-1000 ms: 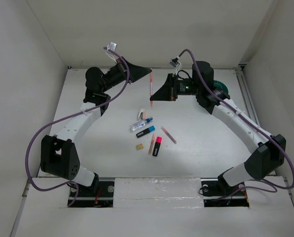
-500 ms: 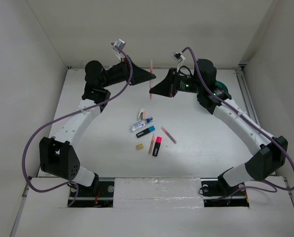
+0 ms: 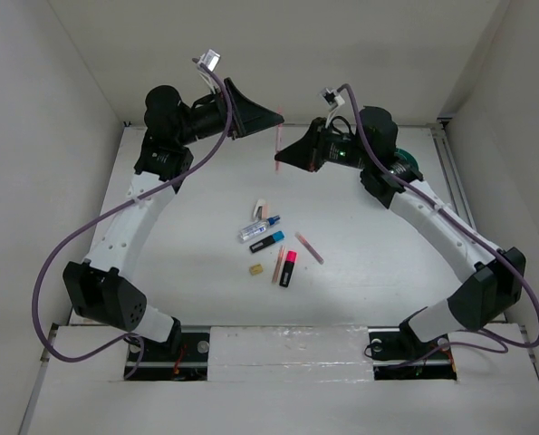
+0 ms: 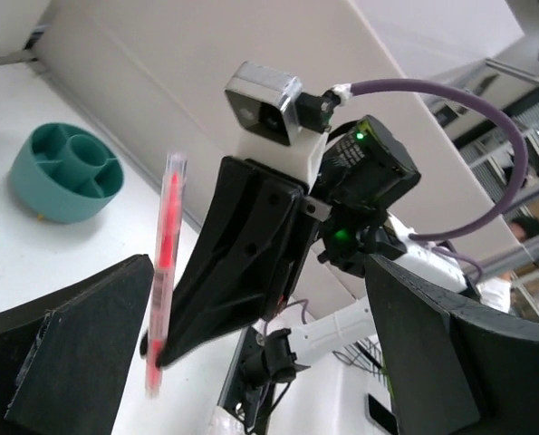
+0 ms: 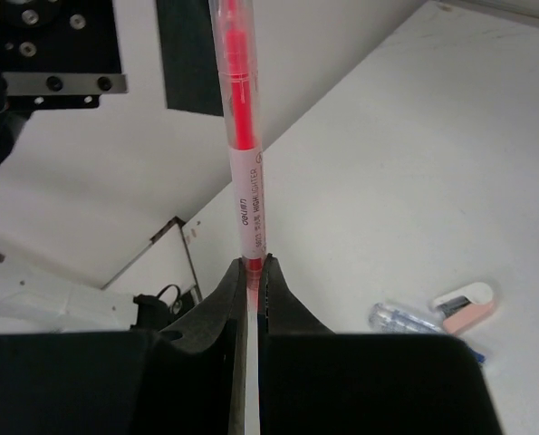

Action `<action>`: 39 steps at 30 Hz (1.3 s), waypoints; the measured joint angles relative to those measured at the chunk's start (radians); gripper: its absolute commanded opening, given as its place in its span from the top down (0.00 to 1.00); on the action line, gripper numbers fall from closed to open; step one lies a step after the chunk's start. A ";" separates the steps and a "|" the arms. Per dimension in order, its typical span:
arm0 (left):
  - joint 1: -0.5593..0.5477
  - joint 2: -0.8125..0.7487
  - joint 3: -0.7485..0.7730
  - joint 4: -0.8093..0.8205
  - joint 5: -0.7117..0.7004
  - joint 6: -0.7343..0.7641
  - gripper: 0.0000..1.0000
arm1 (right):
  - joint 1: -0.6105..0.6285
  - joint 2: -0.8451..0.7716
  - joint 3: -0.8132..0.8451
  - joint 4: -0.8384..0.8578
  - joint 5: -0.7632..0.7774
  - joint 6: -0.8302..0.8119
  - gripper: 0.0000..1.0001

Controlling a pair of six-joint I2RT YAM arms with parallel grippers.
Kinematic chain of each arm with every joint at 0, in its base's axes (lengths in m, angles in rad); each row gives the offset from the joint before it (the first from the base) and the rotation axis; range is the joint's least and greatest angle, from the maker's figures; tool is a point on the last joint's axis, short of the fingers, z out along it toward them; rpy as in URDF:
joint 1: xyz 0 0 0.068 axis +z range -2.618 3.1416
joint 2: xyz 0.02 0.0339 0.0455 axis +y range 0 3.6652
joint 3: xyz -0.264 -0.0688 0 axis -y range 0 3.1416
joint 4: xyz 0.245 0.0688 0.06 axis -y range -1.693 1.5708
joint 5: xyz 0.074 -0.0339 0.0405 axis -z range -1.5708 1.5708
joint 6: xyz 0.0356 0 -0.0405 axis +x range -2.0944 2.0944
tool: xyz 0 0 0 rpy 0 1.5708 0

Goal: Sort the stationery into containers
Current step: Cap the pen, then place the stationery into the container

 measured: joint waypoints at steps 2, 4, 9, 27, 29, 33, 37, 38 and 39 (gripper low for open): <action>0.000 -0.004 0.000 -0.061 -0.039 0.036 0.00 | -0.015 0.008 0.000 -0.014 0.015 -0.008 1.00; 0.000 -0.010 0.000 -0.127 -0.084 0.075 0.00 | -0.036 0.014 0.000 -0.020 0.029 -0.018 1.00; 0.000 -0.027 0.001 -0.275 -0.216 0.146 0.00 | -0.085 0.016 0.000 -0.031 0.073 -0.056 1.00; 0.001 -0.071 -0.066 -0.603 -0.525 0.319 0.00 | -0.343 -0.010 -0.241 0.142 0.695 -0.230 1.00; 0.001 -0.089 -0.097 -0.603 -0.530 0.329 0.00 | -0.374 -0.010 -0.248 0.194 0.721 -0.245 1.00; 0.001 -0.106 -0.142 -0.599 -0.532 0.343 0.00 | -0.438 -0.010 -0.266 0.278 0.742 -0.255 1.00; 0.001 -0.106 -0.174 -0.598 -0.526 0.355 0.00 | -0.489 0.021 -0.276 0.337 0.760 -0.273 1.00; 0.001 -0.106 -0.177 -0.599 -0.523 0.357 0.00 | -0.500 0.032 -0.280 0.340 0.762 -0.277 1.00; 0.001 -0.106 -0.181 -0.598 -0.520 0.359 0.00 | -0.510 0.042 -0.287 0.345 0.762 -0.280 1.00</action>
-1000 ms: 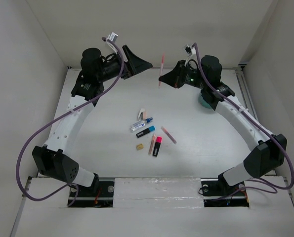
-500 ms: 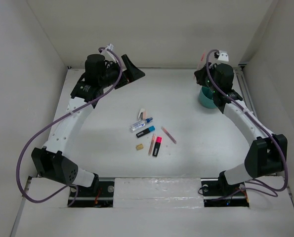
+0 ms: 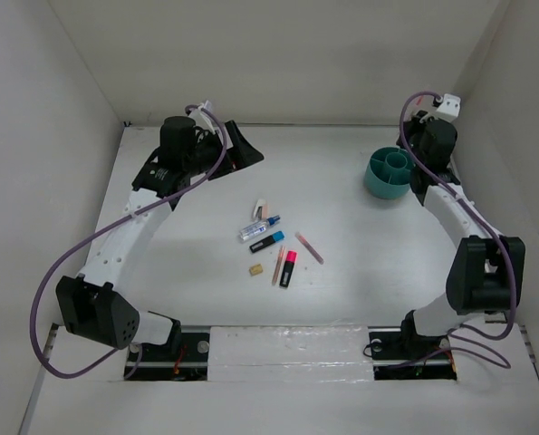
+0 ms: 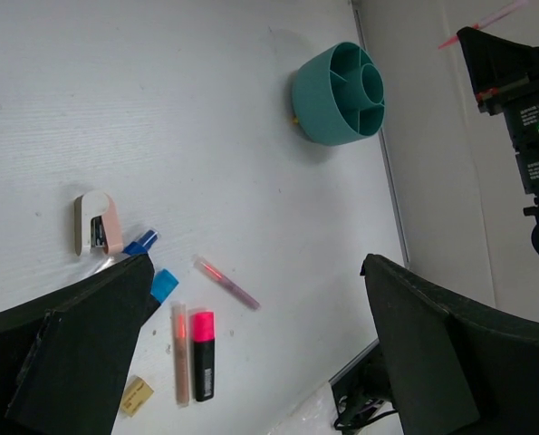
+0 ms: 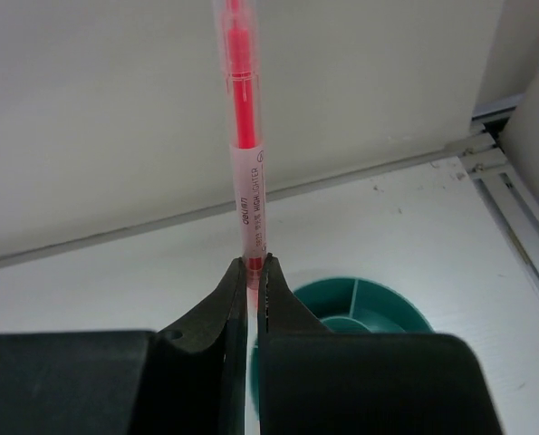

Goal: Sort the stationery into containers
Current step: Place the stationery into the container

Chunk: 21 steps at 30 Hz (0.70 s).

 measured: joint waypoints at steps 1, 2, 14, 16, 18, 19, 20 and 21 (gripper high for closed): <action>0.000 0.000 -0.001 0.000 0.003 0.002 0.00 | -0.011 0.010 -0.007 0.002 -0.001 -0.001 1.00; 0.000 0.000 -0.001 0.001 0.004 0.005 0.00 | -0.021 0.017 -0.016 0.005 -0.001 -0.003 1.00; 0.000 0.003 -0.020 0.010 0.022 0.025 0.00 | -0.060 0.081 -0.031 0.007 -0.015 -0.037 1.00; 0.000 0.004 -0.020 0.009 0.030 0.027 0.00 | -0.060 0.093 -0.031 0.005 -0.018 -0.042 1.00; 0.000 0.004 -0.020 0.010 0.037 0.027 0.00 | -0.060 0.099 -0.034 0.003 -0.019 -0.045 1.00; 0.000 0.004 -0.020 0.010 0.040 0.027 0.00 | -0.060 0.100 -0.038 0.003 -0.020 -0.045 1.00; 0.000 0.005 -0.020 0.010 0.043 0.027 0.00 | -0.060 0.100 -0.043 0.005 -0.021 -0.046 1.00; 0.000 0.005 -0.020 0.010 0.047 0.027 0.00 | -0.060 0.100 -0.048 0.004 -0.022 -0.046 1.00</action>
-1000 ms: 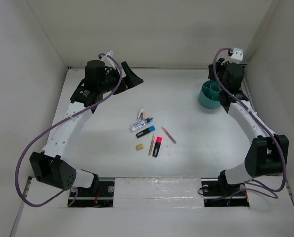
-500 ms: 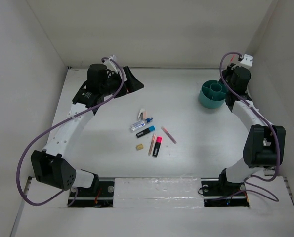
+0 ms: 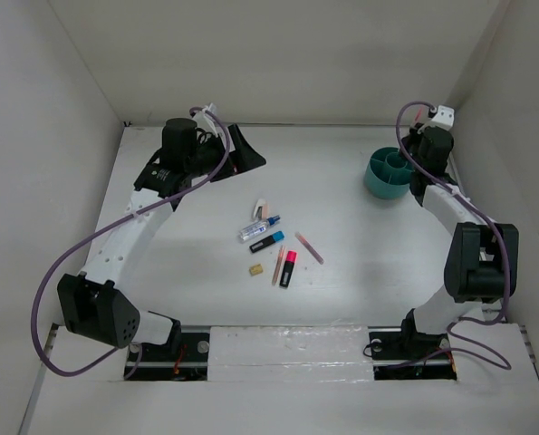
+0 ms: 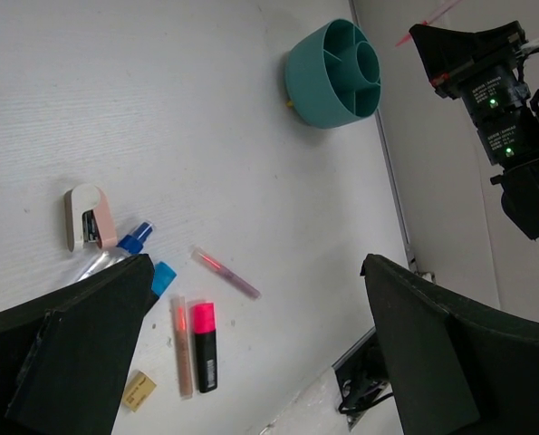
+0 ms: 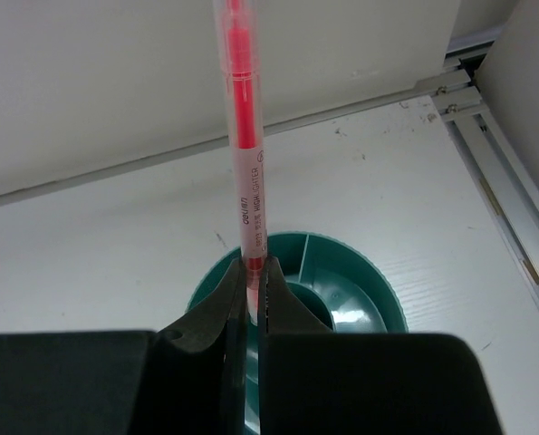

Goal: Sort the stationery into containers
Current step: Place the stationery into the container

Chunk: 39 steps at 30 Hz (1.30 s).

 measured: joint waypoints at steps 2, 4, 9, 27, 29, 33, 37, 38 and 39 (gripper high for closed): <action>0.000 0.001 0.000 0.000 0.009 0.001 0.00 | 0.000 0.000 -0.010 0.001 -0.002 -0.002 1.00; 0.000 0.003 0.000 0.000 0.018 0.002 0.00 | 0.000 0.000 -0.023 0.002 -0.003 -0.003 1.00; 0.000 0.007 0.000 0.002 0.035 0.003 0.00 | 0.000 0.000 -0.072 -0.003 -0.003 -0.005 1.00; 0.000 0.021 -0.020 0.017 0.090 0.002 0.00 | 0.000 0.041 -0.069 -0.027 -0.002 -0.002 1.00; 0.000 0.024 -0.020 0.018 0.095 0.001 0.00 | 0.000 0.041 -0.069 -0.031 -0.002 -0.002 1.00; 0.000 0.038 -0.020 0.018 0.105 0.001 0.00 | 0.000 0.041 -0.066 -0.036 -0.002 -0.002 1.00; 0.000 0.048 -0.020 0.018 0.113 -0.001 0.00 | 0.000 0.041 -0.063 -0.045 -0.002 -0.002 1.00; 0.000 0.049 -0.020 0.018 0.113 -0.001 0.00 | 0.000 0.042 -0.060 -0.048 -0.002 -0.002 0.99; 0.000 0.049 -0.020 0.018 0.114 -0.001 0.00 | 0.000 0.043 -0.058 -0.051 -0.002 -0.002 0.99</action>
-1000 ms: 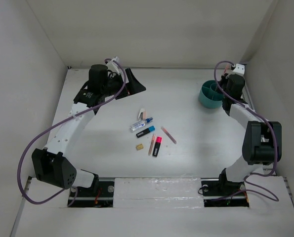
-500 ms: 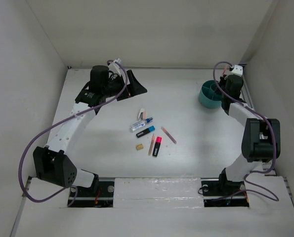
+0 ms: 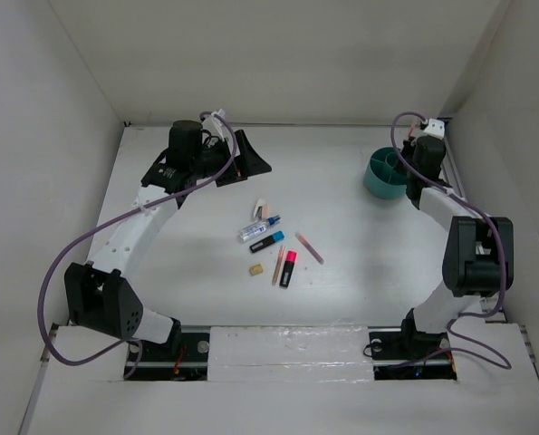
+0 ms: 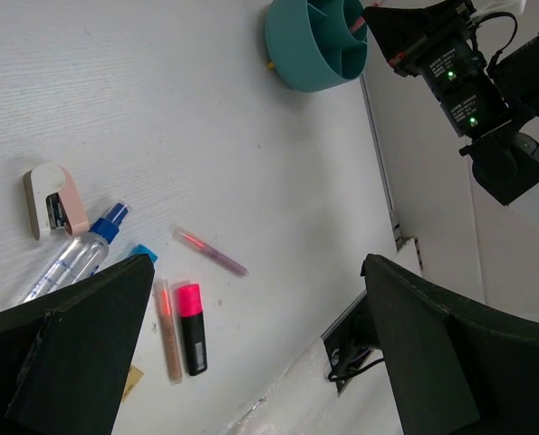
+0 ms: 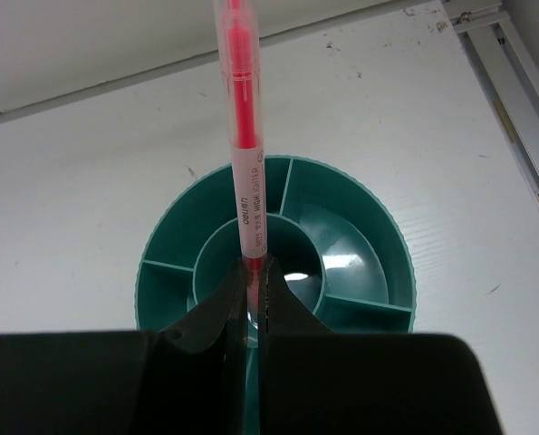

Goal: Sort the stationery into containers
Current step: Place the stationery into the container

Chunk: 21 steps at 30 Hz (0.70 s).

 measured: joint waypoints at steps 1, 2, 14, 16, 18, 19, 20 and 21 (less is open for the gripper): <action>0.000 0.000 0.000 0.000 0.000 0.000 0.00 | 0.000 0.002 0.004 -0.002 0.000 0.000 0.99; 0.000 0.000 0.000 0.000 0.000 0.000 0.00 | 0.000 0.004 0.011 -0.011 0.000 0.000 0.99; 0.000 0.000 0.000 0.013 0.018 0.000 0.00 | 0.000 0.016 0.032 -0.046 -0.001 -0.001 0.89; 0.000 0.000 0.000 0.018 0.019 0.000 0.00 | 0.000 0.016 0.033 -0.050 -0.001 -0.001 0.85; 0.000 0.000 0.000 0.023 0.023 0.000 0.00 | 0.000 0.016 0.033 -0.059 0.000 -0.001 0.81; 0.000 0.000 0.000 0.023 0.024 0.000 0.00 | 0.000 0.016 0.033 -0.064 -0.001 -0.002 0.81; 0.000 0.000 0.000 0.024 0.026 0.000 0.00 | 0.000 0.016 0.033 -0.069 0.000 -0.002 0.76; 0.000 0.000 0.000 0.025 0.027 -0.001 0.00 | 0.000 0.016 0.033 -0.072 0.000 -0.002 0.73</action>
